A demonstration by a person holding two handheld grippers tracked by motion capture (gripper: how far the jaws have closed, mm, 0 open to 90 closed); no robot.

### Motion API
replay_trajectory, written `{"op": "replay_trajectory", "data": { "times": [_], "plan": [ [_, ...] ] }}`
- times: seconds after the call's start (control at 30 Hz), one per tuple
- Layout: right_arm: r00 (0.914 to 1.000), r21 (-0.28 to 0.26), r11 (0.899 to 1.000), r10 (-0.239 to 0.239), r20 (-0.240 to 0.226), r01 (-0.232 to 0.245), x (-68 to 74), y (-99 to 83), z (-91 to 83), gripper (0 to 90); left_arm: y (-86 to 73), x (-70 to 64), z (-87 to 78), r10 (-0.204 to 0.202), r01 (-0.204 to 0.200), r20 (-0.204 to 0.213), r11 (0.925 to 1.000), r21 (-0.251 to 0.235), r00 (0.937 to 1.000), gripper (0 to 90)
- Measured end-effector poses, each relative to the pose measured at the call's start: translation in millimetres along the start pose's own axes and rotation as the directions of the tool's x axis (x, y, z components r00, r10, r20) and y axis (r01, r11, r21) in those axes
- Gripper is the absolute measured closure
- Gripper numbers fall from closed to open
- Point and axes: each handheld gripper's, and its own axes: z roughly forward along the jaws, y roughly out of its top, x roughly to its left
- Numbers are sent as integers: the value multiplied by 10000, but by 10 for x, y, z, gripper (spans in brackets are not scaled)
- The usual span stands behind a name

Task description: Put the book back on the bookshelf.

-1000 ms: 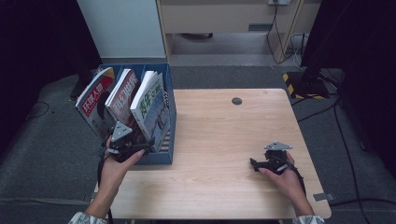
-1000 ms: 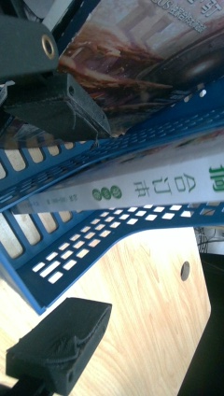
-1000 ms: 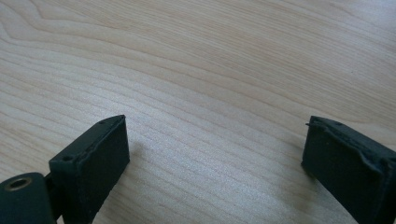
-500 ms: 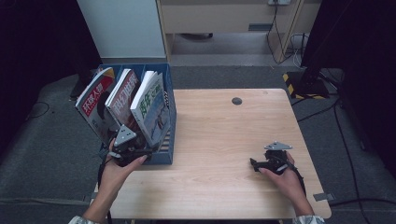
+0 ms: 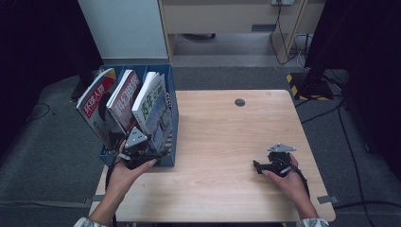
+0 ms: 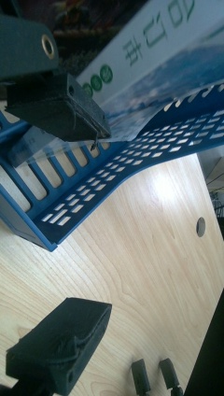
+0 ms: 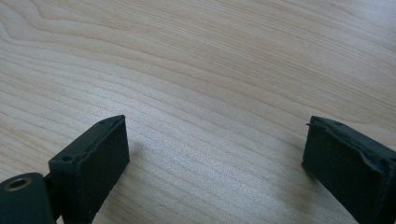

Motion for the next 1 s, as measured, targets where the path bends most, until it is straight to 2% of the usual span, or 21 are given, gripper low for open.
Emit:
{"op": "replay_trajectory", "data": {
  "times": [0.6, 1.0],
  "plan": [
    [10000, 10, 10000, -45, -19, 45, 2, 3, 3, 71, 115, -164, 165, 105, -120, 481, 9994, 313, 9988, 107],
    [10000, 7, 10000, -67, -25, 67, 12, 0, -2, 72, 220, -329, 317, 367, -414, 902, 9978, 508, 9952, 83]
  ]
}}
